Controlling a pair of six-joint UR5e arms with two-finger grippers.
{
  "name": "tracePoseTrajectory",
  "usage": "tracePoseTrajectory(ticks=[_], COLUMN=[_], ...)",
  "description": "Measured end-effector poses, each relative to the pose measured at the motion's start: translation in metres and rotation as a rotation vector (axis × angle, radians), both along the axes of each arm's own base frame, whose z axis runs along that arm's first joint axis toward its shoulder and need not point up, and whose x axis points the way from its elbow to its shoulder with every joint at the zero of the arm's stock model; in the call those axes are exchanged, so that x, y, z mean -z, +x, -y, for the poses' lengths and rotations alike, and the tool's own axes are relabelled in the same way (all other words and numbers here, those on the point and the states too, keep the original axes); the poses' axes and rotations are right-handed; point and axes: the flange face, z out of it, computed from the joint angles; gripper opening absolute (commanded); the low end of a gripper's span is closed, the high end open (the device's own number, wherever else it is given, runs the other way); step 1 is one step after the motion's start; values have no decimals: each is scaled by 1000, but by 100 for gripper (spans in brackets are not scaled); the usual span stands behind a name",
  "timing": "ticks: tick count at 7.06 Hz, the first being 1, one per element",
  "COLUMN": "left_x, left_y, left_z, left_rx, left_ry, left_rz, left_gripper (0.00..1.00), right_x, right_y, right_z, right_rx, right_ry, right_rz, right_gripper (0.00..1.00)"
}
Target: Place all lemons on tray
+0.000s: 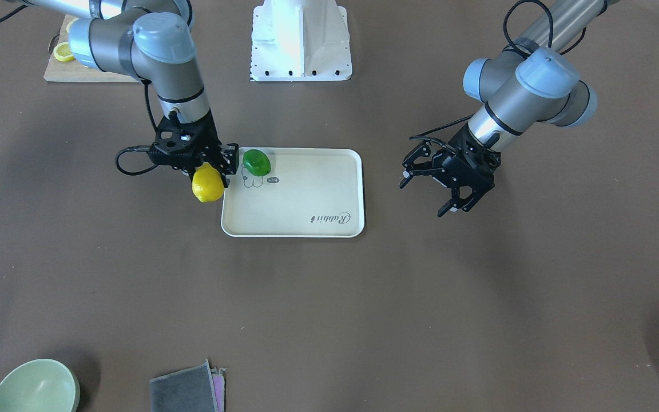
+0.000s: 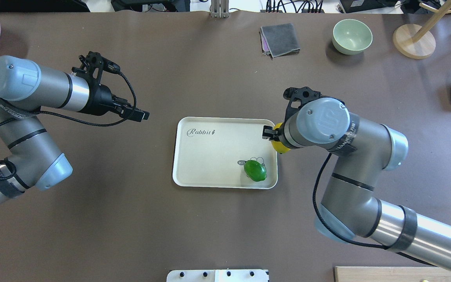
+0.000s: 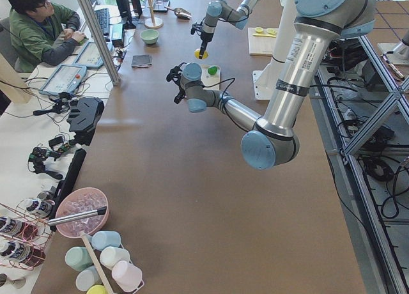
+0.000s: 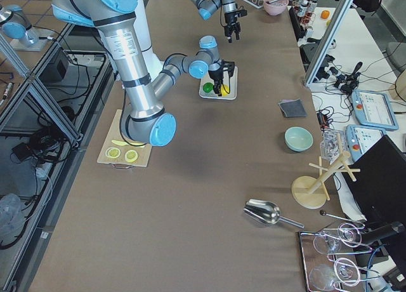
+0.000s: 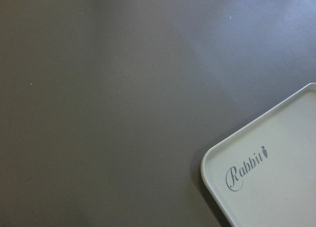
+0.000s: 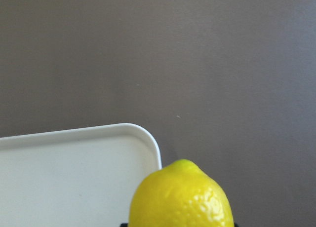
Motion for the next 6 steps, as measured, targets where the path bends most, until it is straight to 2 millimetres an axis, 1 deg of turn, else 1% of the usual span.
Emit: tracePoseTrajectory(ticks=[1, 2, 3, 4, 5, 6], left_x=[0, 0, -1, -1, -1, -1], left_y=[0, 1, 1, 1, 2, 2], left_z=[0, 0, 0, 0, -1, -1], left_rx=[-1, -1, -2, -2, -3, -3], left_ry=[0, 0, -1, -1, -2, -2], left_rz=[0, 0, 1, 2, 2, 2], left_gripper=[99, 99, 99, 99, 99, 99], right_x=[15, 23, 32, 42, 49, 49], right_y=[-22, -32, -31, -17, 9, 48], right_z=[11, 16, 18, 23, 34, 47], right_rx=[-17, -27, -29, -18, 16, 75], right_ry=[-5, 1, 14, 24, 22, 19], right_rz=[5, 6, 13, 32, 56, 65], right_gripper=[100, 100, 100, 100, 100, 100])
